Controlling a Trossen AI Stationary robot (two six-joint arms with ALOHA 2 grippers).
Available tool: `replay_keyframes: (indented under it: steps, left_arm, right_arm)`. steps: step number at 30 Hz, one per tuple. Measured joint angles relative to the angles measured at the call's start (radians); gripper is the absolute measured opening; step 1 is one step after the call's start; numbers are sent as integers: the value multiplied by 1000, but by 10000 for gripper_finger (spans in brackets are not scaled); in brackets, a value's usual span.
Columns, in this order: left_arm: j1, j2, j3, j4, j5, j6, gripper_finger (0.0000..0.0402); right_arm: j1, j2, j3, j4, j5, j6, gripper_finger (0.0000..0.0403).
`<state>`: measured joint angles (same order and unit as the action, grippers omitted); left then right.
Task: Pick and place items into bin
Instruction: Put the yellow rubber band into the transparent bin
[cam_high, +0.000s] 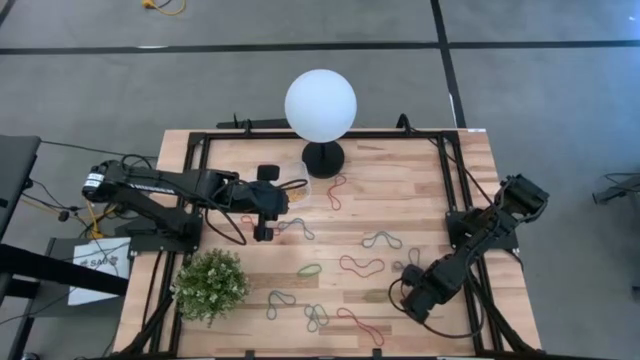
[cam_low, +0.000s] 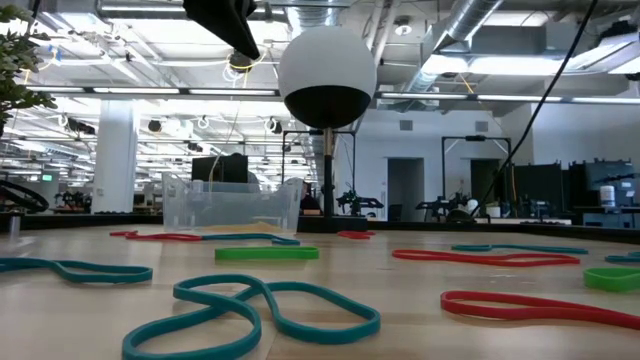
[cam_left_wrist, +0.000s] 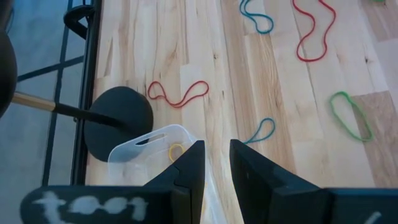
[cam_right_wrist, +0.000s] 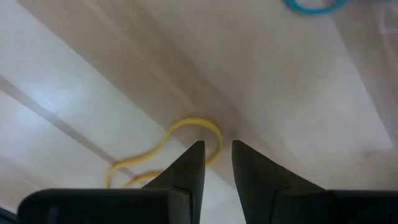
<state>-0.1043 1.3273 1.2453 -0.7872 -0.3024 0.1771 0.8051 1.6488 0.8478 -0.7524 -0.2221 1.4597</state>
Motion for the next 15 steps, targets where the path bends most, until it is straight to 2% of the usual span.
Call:
replay_keyframes:
  steps: [15]
  left_arm:
    - [0, 0, 0, 0, 0, -1, 66]
  right_arm:
    - [20, -7, -50, 52, 82, -44, 75]
